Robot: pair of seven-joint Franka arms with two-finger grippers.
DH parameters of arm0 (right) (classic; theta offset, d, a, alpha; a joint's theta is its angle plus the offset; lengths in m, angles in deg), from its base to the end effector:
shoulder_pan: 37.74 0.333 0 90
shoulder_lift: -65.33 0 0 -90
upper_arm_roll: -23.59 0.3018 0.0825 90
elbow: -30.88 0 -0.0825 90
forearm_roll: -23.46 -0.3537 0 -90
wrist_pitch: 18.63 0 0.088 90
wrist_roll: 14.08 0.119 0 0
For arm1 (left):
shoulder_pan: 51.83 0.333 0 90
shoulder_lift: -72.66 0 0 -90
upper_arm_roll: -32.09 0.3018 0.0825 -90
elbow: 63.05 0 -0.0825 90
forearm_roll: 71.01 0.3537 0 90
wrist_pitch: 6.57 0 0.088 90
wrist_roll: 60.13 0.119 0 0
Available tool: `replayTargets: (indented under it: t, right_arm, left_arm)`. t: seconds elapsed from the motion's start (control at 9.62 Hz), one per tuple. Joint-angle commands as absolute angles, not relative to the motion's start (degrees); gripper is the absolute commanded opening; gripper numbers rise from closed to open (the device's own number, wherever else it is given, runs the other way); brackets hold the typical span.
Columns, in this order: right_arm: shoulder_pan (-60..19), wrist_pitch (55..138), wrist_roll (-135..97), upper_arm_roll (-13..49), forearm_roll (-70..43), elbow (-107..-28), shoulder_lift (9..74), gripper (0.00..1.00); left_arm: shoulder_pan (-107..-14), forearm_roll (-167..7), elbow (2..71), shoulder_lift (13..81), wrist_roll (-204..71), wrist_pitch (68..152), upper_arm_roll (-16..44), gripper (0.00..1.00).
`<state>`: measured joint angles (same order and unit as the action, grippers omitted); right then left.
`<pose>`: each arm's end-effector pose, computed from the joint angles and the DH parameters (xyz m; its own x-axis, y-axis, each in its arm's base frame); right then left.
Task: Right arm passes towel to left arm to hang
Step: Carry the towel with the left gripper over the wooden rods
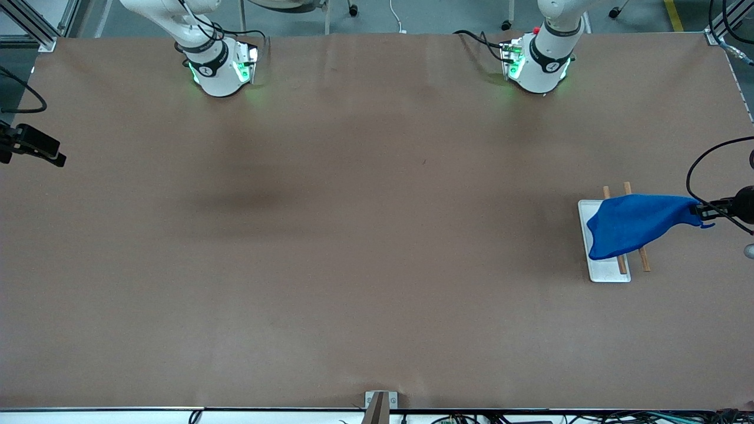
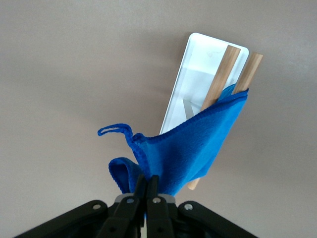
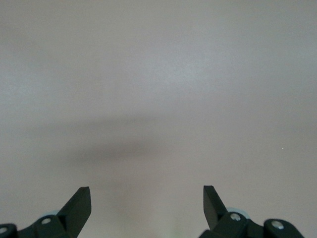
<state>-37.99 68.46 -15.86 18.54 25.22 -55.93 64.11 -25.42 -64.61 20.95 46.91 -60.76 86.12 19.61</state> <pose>0.5230 -0.0518 0.6073 0.9979 -0.0630 -0.0173 -0.0624 -0.9975 0.0320 0.5890 0.1784 0.3925 0.9311 0.2302 -0.2829 0.2357 -0.9717 -0.0146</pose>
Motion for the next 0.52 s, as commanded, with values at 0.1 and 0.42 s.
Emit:
replayTargets:
  t: [0.1, 0.42]
  right_arm:
    - [-37.6, 68.5, -15.0, 18.3, 25.0, -55.8, 64.1, 1.00]
    - [-37.7, 68.4, -15.0, 18.3, 24.3, -56.0, 64.1, 1.00]
  left_arm:
    - [-25.1, -58.4, 19.1, 42.7, -57.2, 87.3, 19.3, 0.03]
    - [-23.5, -57.6, 19.0, 41.5, -54.2, 87.5, 19.3, 0.04]
